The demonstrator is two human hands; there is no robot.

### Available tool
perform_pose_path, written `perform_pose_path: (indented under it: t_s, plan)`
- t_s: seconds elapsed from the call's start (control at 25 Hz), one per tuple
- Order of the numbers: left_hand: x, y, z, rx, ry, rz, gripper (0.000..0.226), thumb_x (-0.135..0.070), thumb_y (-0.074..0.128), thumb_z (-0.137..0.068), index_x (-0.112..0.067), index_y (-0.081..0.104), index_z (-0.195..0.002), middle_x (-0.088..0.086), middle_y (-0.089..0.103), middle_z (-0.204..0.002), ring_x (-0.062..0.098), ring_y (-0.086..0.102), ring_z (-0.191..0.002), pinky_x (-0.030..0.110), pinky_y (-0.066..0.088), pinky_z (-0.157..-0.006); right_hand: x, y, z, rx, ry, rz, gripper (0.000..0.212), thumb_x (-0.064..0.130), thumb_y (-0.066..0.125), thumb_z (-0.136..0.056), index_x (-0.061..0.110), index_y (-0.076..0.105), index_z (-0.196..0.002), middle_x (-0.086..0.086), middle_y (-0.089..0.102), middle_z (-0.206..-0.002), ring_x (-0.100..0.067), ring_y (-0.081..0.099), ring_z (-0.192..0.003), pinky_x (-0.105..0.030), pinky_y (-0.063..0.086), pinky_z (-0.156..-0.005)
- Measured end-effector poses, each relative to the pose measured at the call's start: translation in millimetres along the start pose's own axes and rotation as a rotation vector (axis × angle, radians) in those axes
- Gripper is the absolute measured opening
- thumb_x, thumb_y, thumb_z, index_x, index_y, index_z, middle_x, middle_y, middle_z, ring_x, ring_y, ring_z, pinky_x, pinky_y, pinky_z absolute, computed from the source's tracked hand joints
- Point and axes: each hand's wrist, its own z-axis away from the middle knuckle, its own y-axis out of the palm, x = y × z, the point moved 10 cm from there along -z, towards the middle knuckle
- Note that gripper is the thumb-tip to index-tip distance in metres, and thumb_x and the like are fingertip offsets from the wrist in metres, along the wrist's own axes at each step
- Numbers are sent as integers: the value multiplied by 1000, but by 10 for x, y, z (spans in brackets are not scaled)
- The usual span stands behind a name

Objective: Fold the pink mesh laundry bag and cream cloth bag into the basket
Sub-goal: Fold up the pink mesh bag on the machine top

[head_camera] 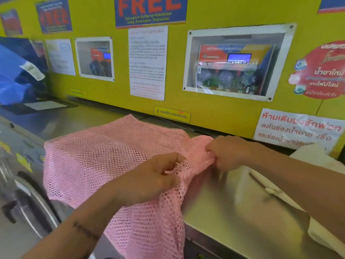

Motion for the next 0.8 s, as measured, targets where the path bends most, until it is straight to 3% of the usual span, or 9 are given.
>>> perform_pose_path:
  t_s: [0.08,0.16,0.24,0.36,0.48,0.6,0.68,0.8]
  plan:
    - [130,-267,53,-77,12,307,41,-2,65,-79,-22,61,-115,3,68,-91,15,65,-77,32,51,-71,11,-300,-123,-220,-2,51,7,27,55,-81,25,48,-82,-4,65,-98,-27,63,-91,-32,41,-62]
    - [256,-518,127,-100,33,558,52,10,67,-75,-15,58,-120,1,65,-74,10,61,-60,20,50,-56,12,-719,-230,-449,5,72,5,18,54,-81,22,52,-80,-4,68,-92,-29,63,-87,-32,36,-60]
    - [415,-857,213,-115,50,675,58,10,69,-73,-14,58,-124,12,59,-81,17,58,-63,22,52,-52,86,-1173,-382,-622,15,82,19,12,53,-78,21,62,-92,-5,68,-92,-31,62,-86,-34,34,-64]
    - [674,-1493,343,-170,59,688,65,0,74,-68,-18,58,-129,22,52,-107,29,57,-81,32,54,-66,411,-1812,-714,-775,2,76,27,12,54,-78,22,65,-102,-6,67,-95,-33,61,-90,-39,30,-72]
    - [921,-2155,497,-236,25,553,59,1,68,-76,-17,56,-131,28,58,-115,35,56,-93,41,51,-79,886,-2350,-1139,-862,-15,97,30,13,56,-76,26,66,-101,-6,68,-96,-34,61,-93,-41,31,-82]
    - [1175,-2834,658,-365,-81,183,39,-2,66,-84,-25,63,-116,25,67,-109,31,64,-90,45,51,-83,1369,-2594,-1603,-864,-37,150,27,12,56,-75,25,67,-96,-5,67,-91,-32,60,-89,-41,28,-82]
    - [1351,-3262,748,-470,-176,-101,35,-5,65,-88,-33,62,-107,13,71,-95,21,65,-80,40,52,-74,1652,-2550,-1994,-760,-34,176,22,11,55,-76,21,66,-92,-5,66,-90,-32,59,-89,-44,29,-89]
    - [1557,-3677,729,-561,-229,-325,35,-10,63,-86,-40,58,-104,0,67,-95,16,64,-80,40,53,-81,1898,-2305,-2504,-555,16,176,14,10,52,-78,18,58,-87,-5,57,-87,-32,59,-96,-52,23,-105]
